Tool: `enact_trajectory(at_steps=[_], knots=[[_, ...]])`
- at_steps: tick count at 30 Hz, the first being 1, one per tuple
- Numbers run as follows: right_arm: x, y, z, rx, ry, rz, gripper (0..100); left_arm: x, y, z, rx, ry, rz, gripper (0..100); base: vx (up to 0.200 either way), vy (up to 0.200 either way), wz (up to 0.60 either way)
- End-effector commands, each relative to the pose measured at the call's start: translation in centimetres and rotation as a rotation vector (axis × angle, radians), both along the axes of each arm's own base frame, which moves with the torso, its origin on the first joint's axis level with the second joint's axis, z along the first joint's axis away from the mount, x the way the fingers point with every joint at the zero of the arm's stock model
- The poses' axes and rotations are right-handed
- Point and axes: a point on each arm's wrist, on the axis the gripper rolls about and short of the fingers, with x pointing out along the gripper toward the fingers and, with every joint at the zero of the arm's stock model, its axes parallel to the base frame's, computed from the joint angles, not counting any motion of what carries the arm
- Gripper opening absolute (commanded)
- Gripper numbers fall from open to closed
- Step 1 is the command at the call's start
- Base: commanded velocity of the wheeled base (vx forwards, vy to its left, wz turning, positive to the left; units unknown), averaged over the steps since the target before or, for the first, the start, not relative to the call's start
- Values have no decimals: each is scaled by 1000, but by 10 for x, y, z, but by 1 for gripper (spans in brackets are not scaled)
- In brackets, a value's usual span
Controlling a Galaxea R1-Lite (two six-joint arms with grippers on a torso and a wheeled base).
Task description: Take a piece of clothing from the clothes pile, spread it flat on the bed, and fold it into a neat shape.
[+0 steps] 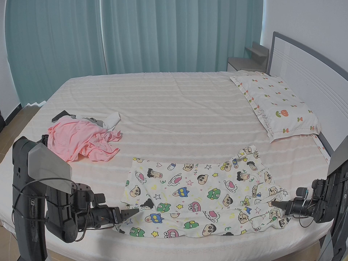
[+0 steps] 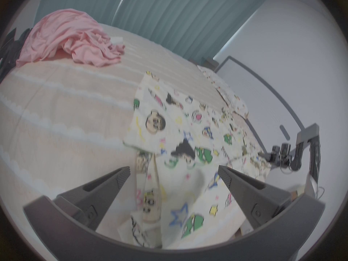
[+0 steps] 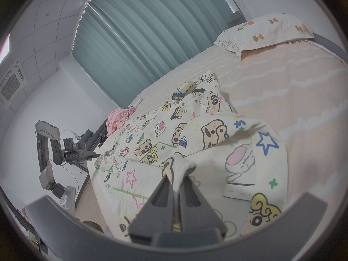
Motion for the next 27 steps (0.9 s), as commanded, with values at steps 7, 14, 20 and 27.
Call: enact_trajectory(at_steps=[7,14,20,27], knots=[[1,-2,-1,-10,-12,-13,100,13,-13,-3,-14,-46,-13,100,0,0,0],[1,-7,0,-10,-17,-32,100,6,-24,-15,-6,1,-64,100,0,0,0],[1,-7,0,-11,-16,-32,100,8,-28,-21,-2,8,-74,100,0,0,0],[0,-7,0,-10,-15,-32,100,10,-29,-24,-2,6,-76,100,0,0,0]])
